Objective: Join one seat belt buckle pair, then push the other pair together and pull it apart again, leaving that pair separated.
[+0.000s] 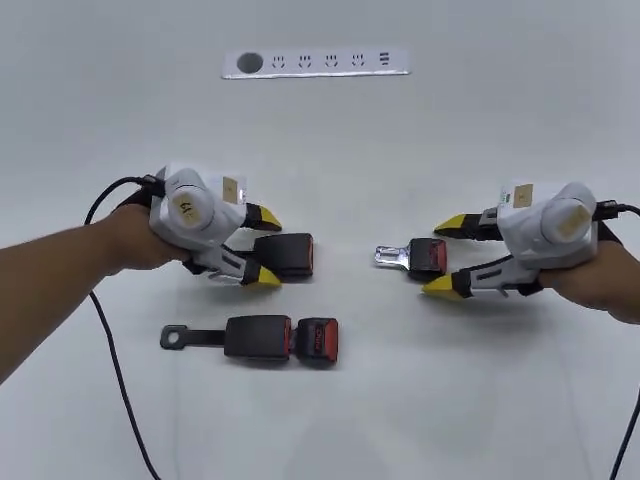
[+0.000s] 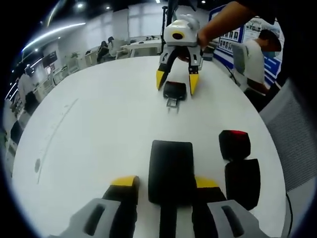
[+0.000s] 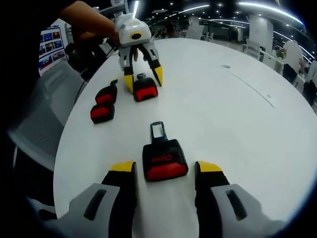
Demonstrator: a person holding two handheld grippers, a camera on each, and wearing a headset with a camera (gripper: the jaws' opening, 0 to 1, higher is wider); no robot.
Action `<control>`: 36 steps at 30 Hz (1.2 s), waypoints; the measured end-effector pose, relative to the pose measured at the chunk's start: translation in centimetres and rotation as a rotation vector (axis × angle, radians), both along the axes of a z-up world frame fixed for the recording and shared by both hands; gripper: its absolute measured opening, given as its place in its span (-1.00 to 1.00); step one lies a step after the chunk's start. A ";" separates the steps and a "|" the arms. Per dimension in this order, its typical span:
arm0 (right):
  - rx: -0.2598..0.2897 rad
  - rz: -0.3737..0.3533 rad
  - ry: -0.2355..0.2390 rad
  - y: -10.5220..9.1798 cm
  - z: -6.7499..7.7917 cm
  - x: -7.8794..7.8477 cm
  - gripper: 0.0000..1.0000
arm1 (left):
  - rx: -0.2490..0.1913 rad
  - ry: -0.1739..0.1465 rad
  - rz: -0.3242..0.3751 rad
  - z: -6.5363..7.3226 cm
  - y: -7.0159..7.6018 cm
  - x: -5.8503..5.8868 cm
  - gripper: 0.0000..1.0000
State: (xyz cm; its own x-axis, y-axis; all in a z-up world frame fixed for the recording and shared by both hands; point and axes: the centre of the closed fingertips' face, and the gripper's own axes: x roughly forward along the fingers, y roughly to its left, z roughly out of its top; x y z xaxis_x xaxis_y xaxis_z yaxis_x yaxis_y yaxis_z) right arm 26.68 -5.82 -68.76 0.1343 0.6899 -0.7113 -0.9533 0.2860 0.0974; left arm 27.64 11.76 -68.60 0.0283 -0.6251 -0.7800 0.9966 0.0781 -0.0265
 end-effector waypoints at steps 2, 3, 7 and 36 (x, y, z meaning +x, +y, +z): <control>-0.003 0.013 -0.003 0.0 0.0 -0.1 -0.16 | 0.000 -0.004 -0.005 -0.1 0.1 0.0 -0.14; -0.007 0.019 -0.006 0.0 0.0 -0.1 -0.18 | -0.001 -0.004 -0.008 -0.1 0.1 0.0 -0.15; -0.016 0.054 -0.015 0.3 -0.2 -0.3 -0.28 | 0.003 -0.006 -0.049 -0.1 -0.1 -0.4 -0.25; -0.029 0.135 -0.006 2.5 -0.4 0.1 -0.35 | 0.015 0.005 -0.080 -0.5 0.0 -0.4 -0.32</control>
